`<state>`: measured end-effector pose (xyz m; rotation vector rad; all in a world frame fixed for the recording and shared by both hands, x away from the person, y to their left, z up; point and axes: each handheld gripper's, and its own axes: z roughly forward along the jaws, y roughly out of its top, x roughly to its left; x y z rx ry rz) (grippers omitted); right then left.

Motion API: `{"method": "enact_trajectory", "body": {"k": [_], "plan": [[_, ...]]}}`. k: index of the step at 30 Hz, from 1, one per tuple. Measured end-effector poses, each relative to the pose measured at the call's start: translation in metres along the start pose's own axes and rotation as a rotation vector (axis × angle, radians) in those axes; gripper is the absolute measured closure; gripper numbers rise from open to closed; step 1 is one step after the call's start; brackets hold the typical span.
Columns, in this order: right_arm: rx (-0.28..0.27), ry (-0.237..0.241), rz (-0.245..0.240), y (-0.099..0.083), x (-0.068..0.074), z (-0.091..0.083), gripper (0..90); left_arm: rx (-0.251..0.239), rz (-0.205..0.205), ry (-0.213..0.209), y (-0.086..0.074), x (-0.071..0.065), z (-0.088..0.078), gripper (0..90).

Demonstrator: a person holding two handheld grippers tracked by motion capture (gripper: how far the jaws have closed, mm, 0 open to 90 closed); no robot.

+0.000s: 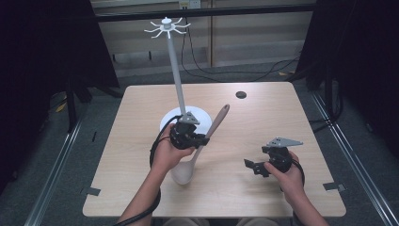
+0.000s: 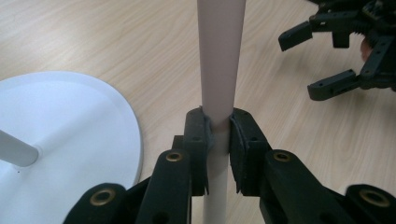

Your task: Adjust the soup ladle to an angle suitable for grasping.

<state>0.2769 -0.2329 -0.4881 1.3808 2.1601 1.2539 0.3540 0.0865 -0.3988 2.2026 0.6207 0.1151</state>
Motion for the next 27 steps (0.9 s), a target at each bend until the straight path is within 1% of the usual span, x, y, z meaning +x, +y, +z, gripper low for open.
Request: {"method": "enact_trajectory", "body": {"k": [1, 2, 3, 5, 6, 7, 8, 9, 10, 11, 12, 13, 14, 15, 17, 20, 23, 24, 27], "plan": [[-0.001, -0.001, 0.000, 0.000, 0.000, 0.000, 3.7, 0.000, 0.000, 0.000, 0.000, 0.000, 0.000, 78.3], [-0.004, -0.001, 0.000, 0.000, -0.001, 0.000, 3.7, -0.028, -0.006, -0.006, -0.002, 0.001, -0.001, 78.2], [-0.007, 0.000, -0.001, 0.000, -0.001, 0.000, 3.7, -0.065, -0.007, 0.002, -0.004, 0.003, -0.005, 78.2], [-0.008, -0.002, 0.000, 0.000, -0.001, 0.000, 3.6, -0.073, -0.011, 0.006, -0.005, 0.004, -0.008, 78.3], [-0.009, 0.000, 0.001, 0.000, 0.000, 0.000, 3.6, -0.098, -0.026, 0.012, -0.007, 0.006, -0.012, 78.2], [-0.009, 0.000, 0.001, 0.000, 0.000, 0.000, 3.6, -0.098, -0.026, 0.012, -0.007, 0.006, -0.012, 78.2], [-0.009, 0.001, 0.002, 0.000, 0.000, 0.001, 3.6, -0.125, -0.033, 0.018, -0.008, 0.008, -0.016, 78.2], [-0.009, 0.003, 0.000, 0.000, 0.000, 0.001, 3.6, -0.138, -0.037, 0.014, -0.009, 0.009, -0.017, 78.2], [-0.011, 0.003, 0.000, 0.000, 0.000, 0.001, 3.6, -0.160, -0.050, 0.016, -0.010, 0.010, -0.019, 78.2], [-0.011, 0.003, 0.000, 0.000, 0.000, 0.001, 3.6, -0.160, -0.050, 0.016, -0.010, 0.010, -0.019, 78.2], [-0.009, 0.004, -0.006, 0.000, 0.000, 0.001, 3.6, -0.177, -0.051, 0.018, -0.010, 0.011, -0.023, 78.2], [-0.009, 0.004, -0.006, 0.000, 0.000, 0.001, 3.6, -0.177, -0.051, 0.018, -0.010, 0.011, -0.023, 78.2], [-0.004, 0.003, -0.005, 0.000, 0.001, 0.001, 3.6, -0.199, -0.057, 0.028, -0.011, 0.013, -0.026, 78.2], [-0.004, 0.003, -0.006, 0.000, 0.001, 0.001, 3.6, -0.217, -0.068, 0.028, -0.011, 0.013, -0.028, 78.2], [-0.005, 0.004, -0.007, 0.000, 0.001, 0.002, 3.6, -0.242, -0.074, 0.032, -0.011, 0.014, -0.031, 78.1], [-0.007, 0.003, -0.009, 0.000, 0.001, 0.002, 3.6, -0.256, -0.074, 0.034, -0.011, 0.015, -0.034, 78.1], [-0.005, 0.005, -0.012, 0.000, 0.002, 0.002, 3.6, -0.274, -0.071, 0.044, -0.009, 0.014, -0.039, 78.1], [-0.005, 0.005, -0.012, 0.000, 0.002, 0.001, 3.6, -0.289, -0.079, 0.048, -0.008, 0.015, -0.042, 78.0], [-0.005, 0.005, -0.013, 0.000, 0.003, 0.001, 3.6, -0.302, -0.087, 0.055, -0.007, 0.016, -0.046, 78.0]]}}
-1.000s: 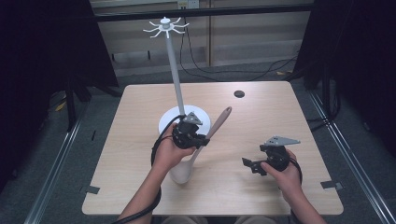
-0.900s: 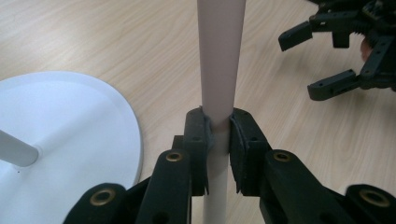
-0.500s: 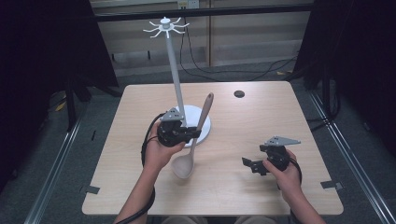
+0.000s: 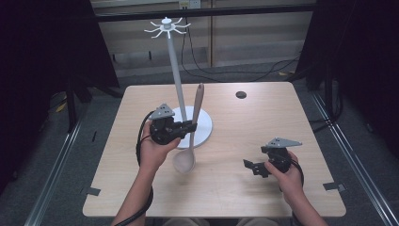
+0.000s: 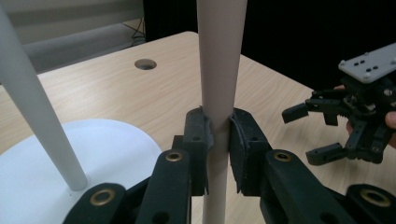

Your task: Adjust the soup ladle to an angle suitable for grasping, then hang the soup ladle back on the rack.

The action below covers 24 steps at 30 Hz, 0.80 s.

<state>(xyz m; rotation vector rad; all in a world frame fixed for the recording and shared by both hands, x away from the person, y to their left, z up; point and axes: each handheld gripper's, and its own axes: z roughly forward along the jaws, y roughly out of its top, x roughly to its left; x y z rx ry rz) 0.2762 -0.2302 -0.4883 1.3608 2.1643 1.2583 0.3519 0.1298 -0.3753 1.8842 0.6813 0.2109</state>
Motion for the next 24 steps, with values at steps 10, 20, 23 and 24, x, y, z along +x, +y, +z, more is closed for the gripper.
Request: {"method": "enact_trajectory", "body": {"k": [10, 20, 23, 24], "plan": [[-0.001, 0.001, -0.007, 0.001, 0.001, 0.000, 3.6, -0.061, 0.005, 0.056, 0.010, 0.001, -0.017, 78.0], [-0.002, 0.003, -0.005, 0.001, 0.002, 0.001, 3.6, -0.114, 0.003, 0.109, 0.019, 0.005, -0.036, 78.0], [-0.003, 0.005, -0.009, 0.001, 0.002, 0.001, 3.6, -0.137, -0.003, 0.137, 0.023, 0.008, -0.043, 78.0], [-0.002, 0.003, -0.007, 0.001, 0.002, 0.001, 3.6, -0.139, -0.002, 0.137, 0.024, 0.009, -0.044, 78.0]]}}
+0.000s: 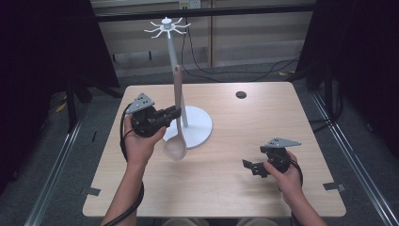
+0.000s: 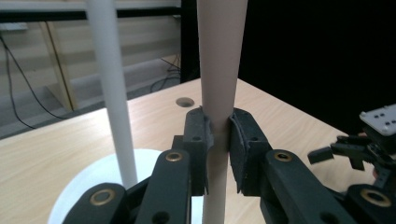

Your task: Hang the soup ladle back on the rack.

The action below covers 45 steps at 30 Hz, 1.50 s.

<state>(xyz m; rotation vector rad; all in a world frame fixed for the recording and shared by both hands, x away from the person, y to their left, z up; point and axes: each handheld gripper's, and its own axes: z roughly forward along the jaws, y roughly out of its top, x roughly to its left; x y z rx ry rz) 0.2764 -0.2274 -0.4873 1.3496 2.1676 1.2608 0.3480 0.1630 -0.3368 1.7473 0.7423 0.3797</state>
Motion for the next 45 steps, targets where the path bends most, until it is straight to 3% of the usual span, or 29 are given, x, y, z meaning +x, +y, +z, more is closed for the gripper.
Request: {"method": "enact_trajectory", "body": {"k": [17, 28, 38, 45], "plan": [[-0.003, 0.008, 0.000, 0.000, 0.000, 0.001, 3.6, -0.068, 0.021, 0.110, 0.019, 0.001, -0.012, 77.9], [-0.004, 0.005, 0.003, 0.001, 0.001, 0.000, 3.6, -0.096, 0.012, 0.142, 0.034, 0.008, -0.021, 77.9], [-0.007, 0.008, 0.001, 0.001, 0.001, 0.000, 3.6, -0.092, 0.012, 0.175, 0.047, 0.016, -0.028, 78.0], [-0.007, 0.010, 0.000, 0.001, 0.001, 0.000, 3.6, -0.085, 0.007, 0.177, 0.051, 0.022, -0.031, 77.9]]}}
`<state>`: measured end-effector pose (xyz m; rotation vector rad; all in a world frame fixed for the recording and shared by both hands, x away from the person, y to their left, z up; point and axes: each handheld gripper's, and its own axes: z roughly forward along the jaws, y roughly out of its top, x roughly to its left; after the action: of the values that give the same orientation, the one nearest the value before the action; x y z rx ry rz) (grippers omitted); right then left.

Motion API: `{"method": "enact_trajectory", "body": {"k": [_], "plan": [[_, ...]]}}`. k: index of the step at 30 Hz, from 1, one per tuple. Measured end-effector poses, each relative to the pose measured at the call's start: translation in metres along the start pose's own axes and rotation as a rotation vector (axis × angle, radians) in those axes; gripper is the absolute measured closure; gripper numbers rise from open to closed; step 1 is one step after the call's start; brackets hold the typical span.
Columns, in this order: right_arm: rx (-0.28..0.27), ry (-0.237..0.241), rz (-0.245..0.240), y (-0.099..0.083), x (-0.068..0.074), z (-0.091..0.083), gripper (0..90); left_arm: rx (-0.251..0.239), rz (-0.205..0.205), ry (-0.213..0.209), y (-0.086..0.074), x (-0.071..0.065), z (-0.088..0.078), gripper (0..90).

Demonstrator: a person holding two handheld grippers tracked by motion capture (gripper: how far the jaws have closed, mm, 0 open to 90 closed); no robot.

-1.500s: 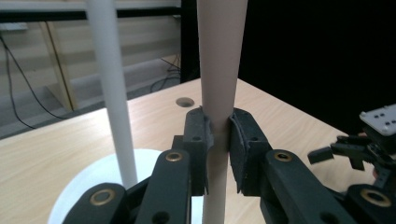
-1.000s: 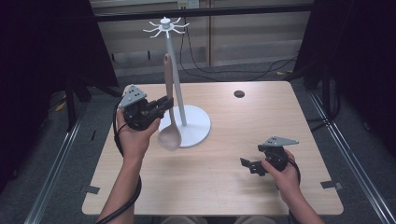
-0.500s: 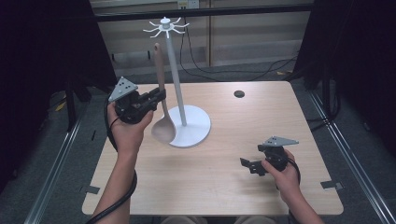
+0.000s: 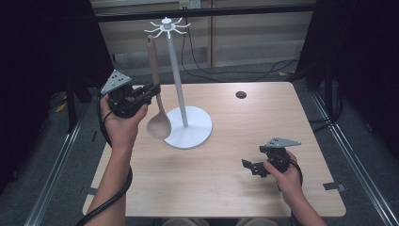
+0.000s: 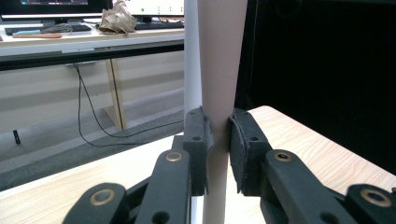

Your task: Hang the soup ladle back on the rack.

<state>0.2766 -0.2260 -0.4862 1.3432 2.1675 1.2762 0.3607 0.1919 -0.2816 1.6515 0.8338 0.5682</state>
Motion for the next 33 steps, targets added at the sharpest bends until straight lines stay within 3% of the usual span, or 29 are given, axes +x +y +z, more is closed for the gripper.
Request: {"method": "enact_trajectory", "body": {"k": [5, 33], "plan": [[0.001, 0.002, -0.002, 0.000, 0.000, 0.000, 3.6, 0.009, -0.015, 0.000, 0.001, 0.004, 0.001, 77.9], [0.002, 0.008, -0.002, 0.000, -0.001, 0.001, 3.6, 0.025, -0.006, 0.002, 0.003, 0.010, 0.020, 77.9]]}}
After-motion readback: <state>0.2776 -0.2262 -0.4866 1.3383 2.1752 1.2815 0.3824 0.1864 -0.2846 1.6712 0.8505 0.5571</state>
